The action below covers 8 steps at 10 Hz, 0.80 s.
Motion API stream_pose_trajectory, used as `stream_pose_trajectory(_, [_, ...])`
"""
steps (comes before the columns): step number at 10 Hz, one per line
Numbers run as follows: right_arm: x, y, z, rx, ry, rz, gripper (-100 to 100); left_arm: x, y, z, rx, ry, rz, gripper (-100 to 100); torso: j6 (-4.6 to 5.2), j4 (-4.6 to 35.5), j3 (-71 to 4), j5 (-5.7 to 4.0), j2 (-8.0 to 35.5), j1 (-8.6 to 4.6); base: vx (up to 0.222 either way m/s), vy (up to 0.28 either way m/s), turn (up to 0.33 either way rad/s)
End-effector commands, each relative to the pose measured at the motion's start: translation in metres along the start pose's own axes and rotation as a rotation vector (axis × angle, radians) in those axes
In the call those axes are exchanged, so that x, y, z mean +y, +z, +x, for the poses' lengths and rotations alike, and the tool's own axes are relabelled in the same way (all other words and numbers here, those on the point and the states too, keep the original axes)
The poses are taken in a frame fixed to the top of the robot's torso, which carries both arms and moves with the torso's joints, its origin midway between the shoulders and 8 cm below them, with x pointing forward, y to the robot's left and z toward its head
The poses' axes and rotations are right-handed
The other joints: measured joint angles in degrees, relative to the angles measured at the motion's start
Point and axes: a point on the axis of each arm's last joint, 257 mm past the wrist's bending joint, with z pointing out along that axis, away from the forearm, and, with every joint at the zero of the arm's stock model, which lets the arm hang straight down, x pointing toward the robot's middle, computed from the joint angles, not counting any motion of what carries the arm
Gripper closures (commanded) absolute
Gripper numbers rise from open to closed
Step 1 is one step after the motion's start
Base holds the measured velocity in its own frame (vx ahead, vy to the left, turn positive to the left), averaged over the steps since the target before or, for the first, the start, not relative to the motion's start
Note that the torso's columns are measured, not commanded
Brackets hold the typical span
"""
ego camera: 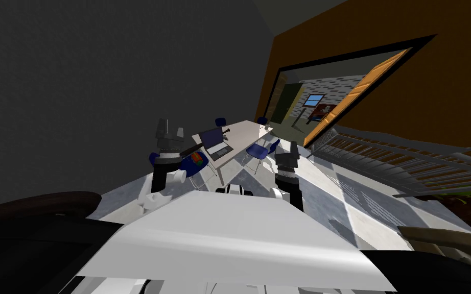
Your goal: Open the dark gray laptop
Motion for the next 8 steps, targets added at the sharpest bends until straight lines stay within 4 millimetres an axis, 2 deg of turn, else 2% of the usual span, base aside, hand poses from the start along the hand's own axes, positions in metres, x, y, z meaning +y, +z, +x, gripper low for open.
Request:
stream_pose_trajectory(1, [0.0, 0.0, 0.0, 0.0, 0.0, 0.0, 0, 0.003, 0.012, -0.02, -0.025, 0.029, -0.018, -100, -0.02, 0.0, 0.0, 0.0, -0.1, 0.03, 0.017, -0.077, -0.026])
stream_pose_trajectory(3, [0.0, 0.0, 0.0, 0.0, 0.0, 0.0, 0, 0.0, 0.028, -0.043, -0.061, 0.05, -0.019, -100, 0.0, 0.0, 0.0, 0.06, 0.0, 0.18, 0.013, -0.087, -0.174])
stream_pose_trajectory(5, [0.0, 0.0, 0.0, 0.0, 0.0, 0.0, 0, 0.002, 0.034, -0.065, -0.1, 0.072, -0.038, -100, -0.04, 0.0, 0.0, 0.03, 0.0, 0.14, 0.02, -0.076, -0.122])
stream_pose_trajectory(6, [0.0, 0.0, 0.0, 0.0, 0.0, 0.0, 0, 0.001, 0.034, -0.069, -0.106, 0.08, -0.037, -100, 0.0, 0.0, 0.0, 0.04, 0.0, 0.16, 0.03, -0.058, -0.075])
stream_pose_trajectory(7, [0.0, 0.0, 0.0, 0.0, 0.0, 0.0, 0, 0.0, 0.039, -0.084, -0.137, 0.088, -0.045, -100, -0.03, 0.0, 0.0, 0.05, 0.0, 0.19, 0.044, -0.075, -0.142])
stream_pose_trajectory(8, [0.0, 0.0, 0.0, 0.0, 0.0, 0.0, 0, -0.001, 0.039, -0.088, -0.143, 0.096, -0.044, -100, 0.01, 0.0, 0.0, 0.03, 0.0, 0.09, 0.032, -0.054, -0.097])
